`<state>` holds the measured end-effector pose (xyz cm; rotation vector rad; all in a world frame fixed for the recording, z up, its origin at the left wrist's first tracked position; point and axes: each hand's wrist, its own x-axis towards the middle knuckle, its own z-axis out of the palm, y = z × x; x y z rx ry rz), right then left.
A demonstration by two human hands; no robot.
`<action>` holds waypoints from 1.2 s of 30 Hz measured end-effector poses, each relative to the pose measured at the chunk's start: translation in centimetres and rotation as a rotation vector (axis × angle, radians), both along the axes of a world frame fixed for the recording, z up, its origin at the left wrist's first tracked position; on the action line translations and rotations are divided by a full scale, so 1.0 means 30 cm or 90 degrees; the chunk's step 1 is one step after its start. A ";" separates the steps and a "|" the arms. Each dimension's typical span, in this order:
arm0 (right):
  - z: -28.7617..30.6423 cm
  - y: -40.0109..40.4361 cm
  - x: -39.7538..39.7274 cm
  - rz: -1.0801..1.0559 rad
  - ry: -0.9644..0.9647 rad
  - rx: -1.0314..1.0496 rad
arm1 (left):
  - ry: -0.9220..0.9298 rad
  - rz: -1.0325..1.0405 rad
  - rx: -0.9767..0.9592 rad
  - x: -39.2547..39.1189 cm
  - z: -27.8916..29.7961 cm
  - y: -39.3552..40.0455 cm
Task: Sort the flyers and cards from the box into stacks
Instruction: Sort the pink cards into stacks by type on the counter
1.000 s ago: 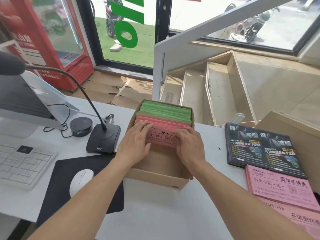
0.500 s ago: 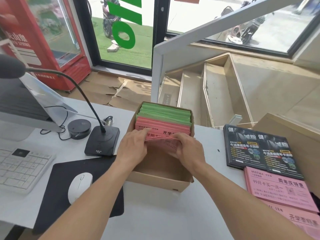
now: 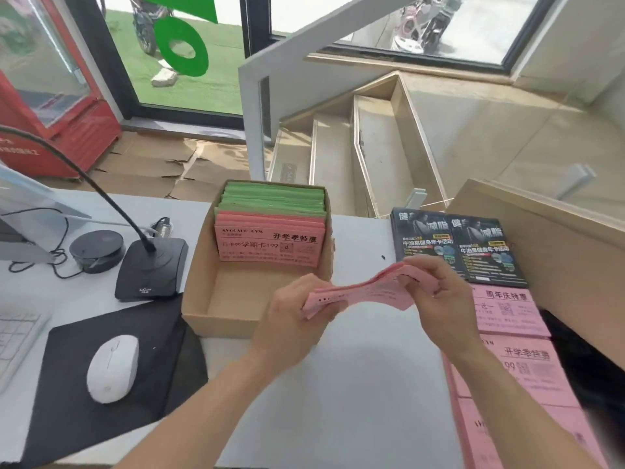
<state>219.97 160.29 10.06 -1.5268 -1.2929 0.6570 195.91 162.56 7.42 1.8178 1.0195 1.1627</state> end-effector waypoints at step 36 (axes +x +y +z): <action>-0.172 -0.460 0.756 -0.217 -0.030 -0.288 | 0.105 0.062 -0.432 0.813 -0.178 -0.273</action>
